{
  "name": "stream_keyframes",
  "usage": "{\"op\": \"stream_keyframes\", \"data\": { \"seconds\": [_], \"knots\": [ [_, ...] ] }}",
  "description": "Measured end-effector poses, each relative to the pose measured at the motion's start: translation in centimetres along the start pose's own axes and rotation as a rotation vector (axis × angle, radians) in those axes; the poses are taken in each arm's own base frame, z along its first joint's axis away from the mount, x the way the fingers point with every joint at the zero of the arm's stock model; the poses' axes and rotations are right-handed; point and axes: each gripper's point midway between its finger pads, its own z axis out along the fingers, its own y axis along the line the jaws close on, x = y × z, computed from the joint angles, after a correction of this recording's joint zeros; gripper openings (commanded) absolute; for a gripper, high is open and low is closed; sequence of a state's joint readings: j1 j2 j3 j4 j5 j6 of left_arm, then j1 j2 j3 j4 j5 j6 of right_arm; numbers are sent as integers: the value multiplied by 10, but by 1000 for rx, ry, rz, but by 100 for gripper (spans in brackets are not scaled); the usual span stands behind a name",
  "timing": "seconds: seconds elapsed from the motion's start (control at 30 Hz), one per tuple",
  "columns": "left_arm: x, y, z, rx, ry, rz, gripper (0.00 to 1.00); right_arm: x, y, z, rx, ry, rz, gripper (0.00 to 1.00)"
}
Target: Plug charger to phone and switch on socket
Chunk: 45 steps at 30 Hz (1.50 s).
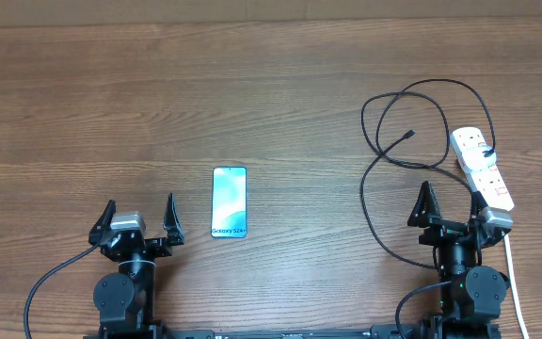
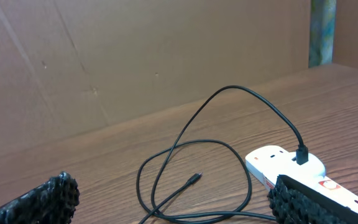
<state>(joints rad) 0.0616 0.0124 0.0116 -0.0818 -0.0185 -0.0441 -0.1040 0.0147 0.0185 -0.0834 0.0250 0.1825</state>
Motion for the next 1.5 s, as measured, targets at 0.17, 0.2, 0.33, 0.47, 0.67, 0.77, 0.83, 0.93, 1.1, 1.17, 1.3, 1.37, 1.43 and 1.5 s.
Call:
{"op": "stream_keyframes", "data": {
  "seconds": [0.17,0.2,0.33,0.47,0.67,0.77,0.83,0.93,1.1,1.17,1.3,1.37,1.43,1.5],
  "knots": [
    [0,0,0,0,0,0,100,0,0,0,0,0,0,100],
    [0,0,0,0,0,0,100,0,0,0,0,0,0,100],
    [0,0,0,0,0,0,99,0,0,0,0,0,0,100],
    [0,0,0,0,0,0,100,0,0,0,0,0,0,100],
    [0,0,0,0,0,0,99,0,0,0,0,0,0,100],
    [0,0,0,0,0,0,100,0,0,0,0,0,0,100],
    [0,0,0,0,0,0,100,0,0,0,0,0,0,100],
    [0,0,0,0,-1,0,100,0,0,0,0,0,0,100],
    [0,0,0,0,-1,0,100,0,0,0,0,0,0,100],
    [0,0,0,0,-1,0,100,0,0,0,1,0,0,100],
    [-1,0,0,0,-4,0,100,0,0,0,0,0,0,100],
    [-1,0,0,0,-4,0,100,0,0,0,0,0,0,100],
    [-1,0,0,0,-5,0,100,0,0,0,0,0,0,100],
    [-1,0,0,0,-5,0,99,0,0,0,0,0,0,100]
  ]
}}
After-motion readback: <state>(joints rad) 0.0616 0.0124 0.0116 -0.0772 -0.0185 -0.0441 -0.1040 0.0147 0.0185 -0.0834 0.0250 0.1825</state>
